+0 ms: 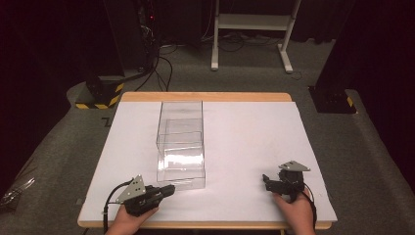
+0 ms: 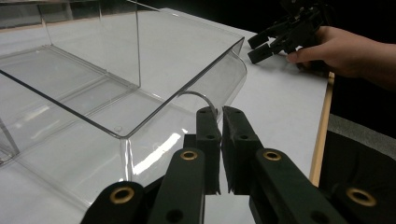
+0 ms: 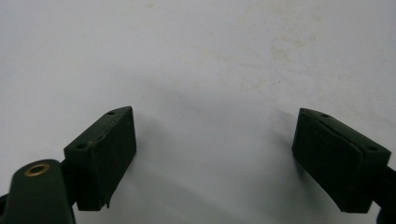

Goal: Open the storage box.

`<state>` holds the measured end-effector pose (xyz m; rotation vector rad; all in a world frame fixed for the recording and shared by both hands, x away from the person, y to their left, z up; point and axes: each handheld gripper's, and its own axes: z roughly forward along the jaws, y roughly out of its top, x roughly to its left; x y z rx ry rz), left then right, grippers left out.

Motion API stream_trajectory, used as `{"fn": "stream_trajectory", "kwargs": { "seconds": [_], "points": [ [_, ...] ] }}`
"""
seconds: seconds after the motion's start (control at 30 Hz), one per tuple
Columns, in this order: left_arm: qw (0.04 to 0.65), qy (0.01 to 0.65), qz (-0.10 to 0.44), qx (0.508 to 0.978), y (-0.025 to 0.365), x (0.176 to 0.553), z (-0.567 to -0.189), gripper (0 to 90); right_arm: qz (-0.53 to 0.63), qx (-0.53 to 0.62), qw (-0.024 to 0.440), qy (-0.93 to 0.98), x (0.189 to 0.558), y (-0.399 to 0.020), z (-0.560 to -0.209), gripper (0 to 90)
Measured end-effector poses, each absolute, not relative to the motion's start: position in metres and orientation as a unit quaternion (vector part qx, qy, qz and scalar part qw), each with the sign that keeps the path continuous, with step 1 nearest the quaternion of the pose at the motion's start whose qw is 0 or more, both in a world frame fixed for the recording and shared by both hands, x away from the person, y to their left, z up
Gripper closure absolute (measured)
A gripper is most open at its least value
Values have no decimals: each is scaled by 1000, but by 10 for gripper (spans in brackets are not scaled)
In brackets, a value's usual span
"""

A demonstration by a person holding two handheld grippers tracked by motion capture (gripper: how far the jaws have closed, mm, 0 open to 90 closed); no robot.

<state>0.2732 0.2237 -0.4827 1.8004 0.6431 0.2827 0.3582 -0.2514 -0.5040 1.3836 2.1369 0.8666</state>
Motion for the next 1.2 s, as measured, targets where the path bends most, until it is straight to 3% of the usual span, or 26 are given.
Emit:
{"fn": "stream_trajectory", "kwargs": {
  "seconds": [0.73, 1.2],
  "points": [
    [573, 279, 122, 761, 232, 263, -485, 850, 317, 497, 224, 776, 357, -251, -504, 166],
    [603, 295, 143, 727, 249, 258, -472, 743, 317, 497, 223, 776, 357, -251, -504, 166]
  ]
}}
